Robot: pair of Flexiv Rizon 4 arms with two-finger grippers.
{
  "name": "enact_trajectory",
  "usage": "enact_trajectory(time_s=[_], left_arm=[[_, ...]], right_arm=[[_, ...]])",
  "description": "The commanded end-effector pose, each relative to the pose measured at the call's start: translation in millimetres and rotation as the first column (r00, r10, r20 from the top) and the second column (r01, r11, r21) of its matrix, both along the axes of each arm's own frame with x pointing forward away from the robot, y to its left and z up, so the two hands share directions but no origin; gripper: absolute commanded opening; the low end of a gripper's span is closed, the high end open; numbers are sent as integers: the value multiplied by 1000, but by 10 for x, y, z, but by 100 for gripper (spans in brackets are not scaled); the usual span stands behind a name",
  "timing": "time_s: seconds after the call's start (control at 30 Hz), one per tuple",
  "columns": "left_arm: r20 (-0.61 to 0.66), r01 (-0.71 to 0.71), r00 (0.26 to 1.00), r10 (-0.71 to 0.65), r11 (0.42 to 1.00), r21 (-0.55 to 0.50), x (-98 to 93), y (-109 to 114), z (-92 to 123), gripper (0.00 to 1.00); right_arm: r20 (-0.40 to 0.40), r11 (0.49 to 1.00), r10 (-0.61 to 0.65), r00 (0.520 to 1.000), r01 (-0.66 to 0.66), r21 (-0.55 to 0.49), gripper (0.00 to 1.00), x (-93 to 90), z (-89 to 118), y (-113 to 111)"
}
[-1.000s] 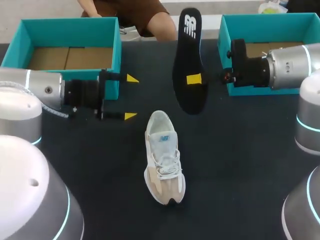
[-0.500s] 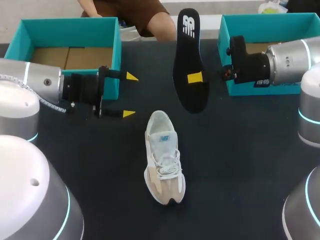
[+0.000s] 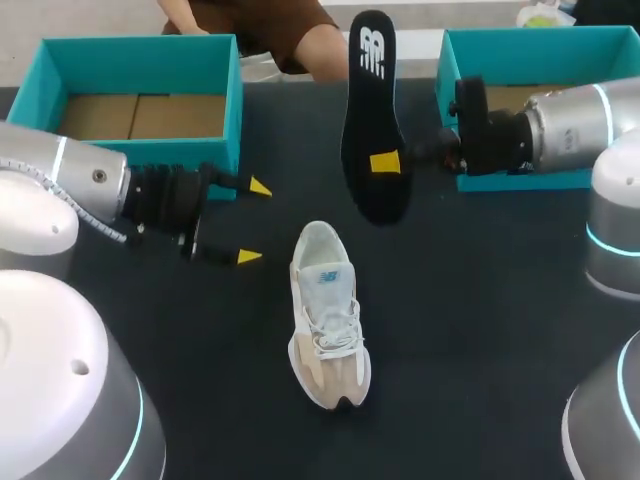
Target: Take the shoe out of the shoebox, open the shoe tongue, remove and reinsert the insole, then place the shoe into the shoebox
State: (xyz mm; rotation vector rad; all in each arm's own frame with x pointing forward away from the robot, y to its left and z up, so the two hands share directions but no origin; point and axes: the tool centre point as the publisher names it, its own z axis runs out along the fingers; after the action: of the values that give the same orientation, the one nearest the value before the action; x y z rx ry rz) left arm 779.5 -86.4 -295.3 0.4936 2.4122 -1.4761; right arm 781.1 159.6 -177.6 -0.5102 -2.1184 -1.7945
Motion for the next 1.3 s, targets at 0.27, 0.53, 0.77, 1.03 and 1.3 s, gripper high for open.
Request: enact_trajectory(time_s=[0.27,0.53,0.77,1.03,1.3], left_arm=[[-41,-14,999,16,998,62,-256,129,-352,100],[-47,7,999,-1,992,122,-369,175,-461,100],[-65,5,998,3,992,128,-430,158,-487,100],[-46,-34,998,39,993,112,-393,149,-447,100],[-46,-34,998,39,993,112,-393,149,-447,100]], right_arm=[[136,979,160,978,-174,102,0,203,-380,224],[110,965,217,970,-230,125,0,231,-517,399],[93,954,239,967,-252,164,0,158,-622,525],[77,942,245,966,-256,216,0,66,-645,595],[77,942,245,966,-256,216,0,66,-645,595]])
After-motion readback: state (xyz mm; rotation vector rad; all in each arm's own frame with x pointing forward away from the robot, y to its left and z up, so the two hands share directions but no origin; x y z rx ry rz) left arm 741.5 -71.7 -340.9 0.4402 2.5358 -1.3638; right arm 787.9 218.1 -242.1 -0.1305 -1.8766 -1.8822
